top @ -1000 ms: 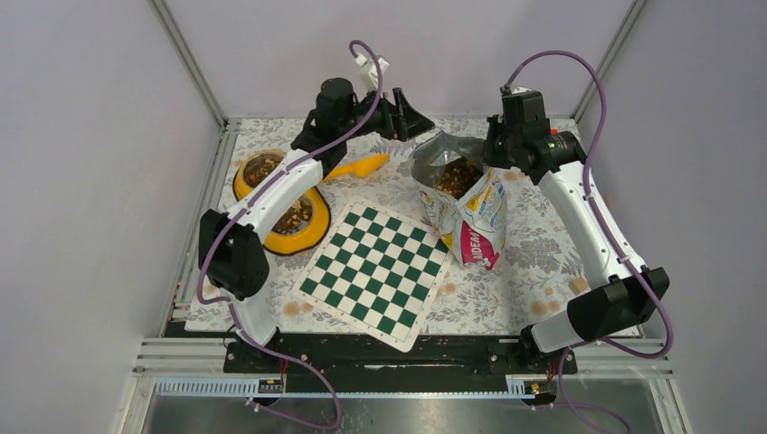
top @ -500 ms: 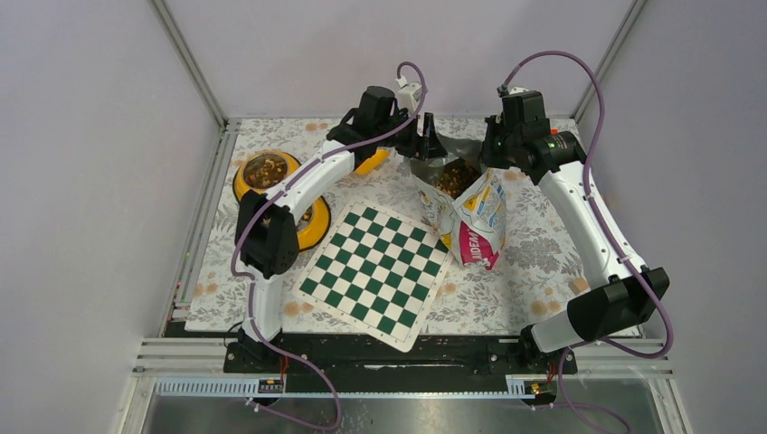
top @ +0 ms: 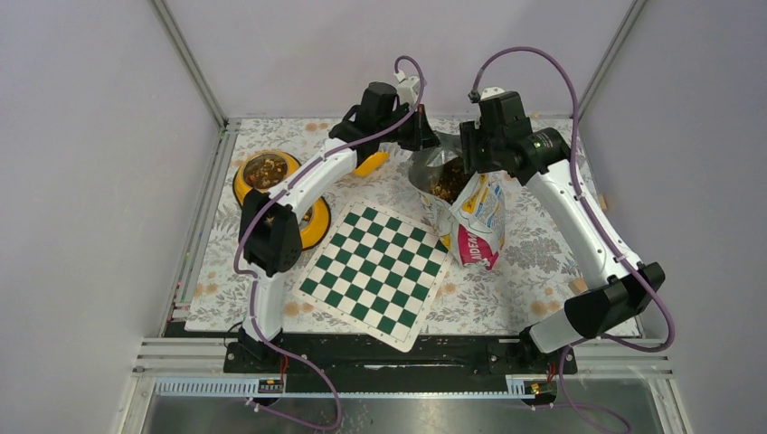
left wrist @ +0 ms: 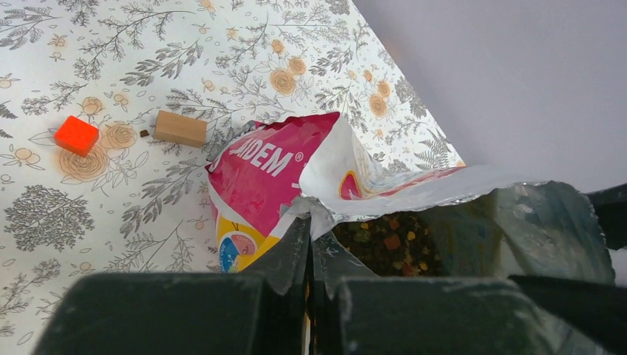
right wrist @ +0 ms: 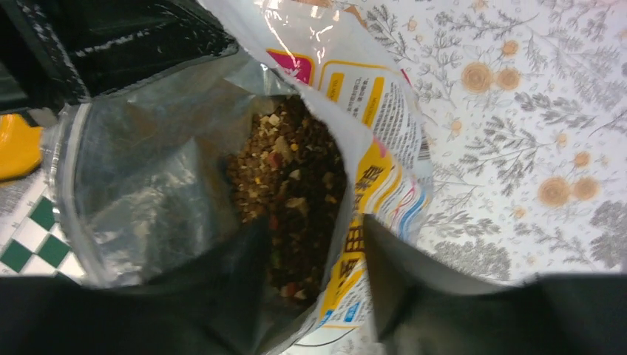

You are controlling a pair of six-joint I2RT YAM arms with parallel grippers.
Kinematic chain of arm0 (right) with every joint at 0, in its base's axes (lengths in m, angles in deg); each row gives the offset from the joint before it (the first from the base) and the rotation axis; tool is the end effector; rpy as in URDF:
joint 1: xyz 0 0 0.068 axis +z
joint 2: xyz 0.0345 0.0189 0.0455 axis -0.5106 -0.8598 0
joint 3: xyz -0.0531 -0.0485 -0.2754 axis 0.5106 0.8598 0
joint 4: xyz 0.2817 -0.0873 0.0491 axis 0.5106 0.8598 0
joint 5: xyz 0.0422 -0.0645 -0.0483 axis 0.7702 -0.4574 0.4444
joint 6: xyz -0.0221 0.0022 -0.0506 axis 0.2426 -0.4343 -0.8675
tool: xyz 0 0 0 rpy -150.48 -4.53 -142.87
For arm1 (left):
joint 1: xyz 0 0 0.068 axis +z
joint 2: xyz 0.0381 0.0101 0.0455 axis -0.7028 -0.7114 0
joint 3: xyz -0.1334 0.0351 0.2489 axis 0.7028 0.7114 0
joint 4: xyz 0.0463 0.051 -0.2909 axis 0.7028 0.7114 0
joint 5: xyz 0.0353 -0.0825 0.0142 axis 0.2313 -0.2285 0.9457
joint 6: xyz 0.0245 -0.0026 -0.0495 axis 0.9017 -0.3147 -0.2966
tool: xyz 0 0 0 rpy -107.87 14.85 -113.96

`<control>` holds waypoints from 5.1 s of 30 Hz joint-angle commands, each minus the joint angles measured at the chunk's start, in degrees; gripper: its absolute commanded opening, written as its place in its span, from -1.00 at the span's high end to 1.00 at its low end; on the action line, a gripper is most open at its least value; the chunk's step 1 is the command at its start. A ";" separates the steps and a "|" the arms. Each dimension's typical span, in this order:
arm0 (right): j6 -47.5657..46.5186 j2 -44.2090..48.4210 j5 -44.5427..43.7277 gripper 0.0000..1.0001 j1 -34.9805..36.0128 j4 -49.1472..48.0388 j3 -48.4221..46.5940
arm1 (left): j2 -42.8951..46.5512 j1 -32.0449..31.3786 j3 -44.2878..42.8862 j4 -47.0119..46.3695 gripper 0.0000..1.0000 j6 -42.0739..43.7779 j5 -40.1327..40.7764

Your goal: Serve the pet food

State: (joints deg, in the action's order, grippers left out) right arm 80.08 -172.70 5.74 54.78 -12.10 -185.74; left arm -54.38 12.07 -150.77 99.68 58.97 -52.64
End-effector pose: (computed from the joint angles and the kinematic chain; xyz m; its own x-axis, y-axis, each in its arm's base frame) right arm 0.3321 0.1420 0.4327 -0.6022 -0.1250 -0.7885 -0.2167 0.9762 0.0108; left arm 0.4463 -0.3064 0.3445 -0.6295 -0.0135 -0.7769 0.6477 0.5431 -0.5343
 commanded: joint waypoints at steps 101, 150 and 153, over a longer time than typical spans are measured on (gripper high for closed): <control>-24.29 6.10 16.48 -0.33 -6.85 -13.84 4.56 | 29.69 11.90 15.37 -9.28 -0.02 -4.58 13.14; -45.87 -7.43 37.00 0.09 -8.52 4.12 -5.69 | 5.40 14.03 4.10 -0.61 -0.11 50.76 -36.55; -45.50 -6.90 34.75 0.27 -8.52 3.00 -4.52 | 5.91 13.91 3.61 2.63 0.25 54.96 -33.43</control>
State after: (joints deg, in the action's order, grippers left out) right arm 34.88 -181.08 40.99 46.39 -8.01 -191.27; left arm -49.11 26.04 -144.65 100.34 106.75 -88.38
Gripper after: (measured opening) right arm 0.415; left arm 0.463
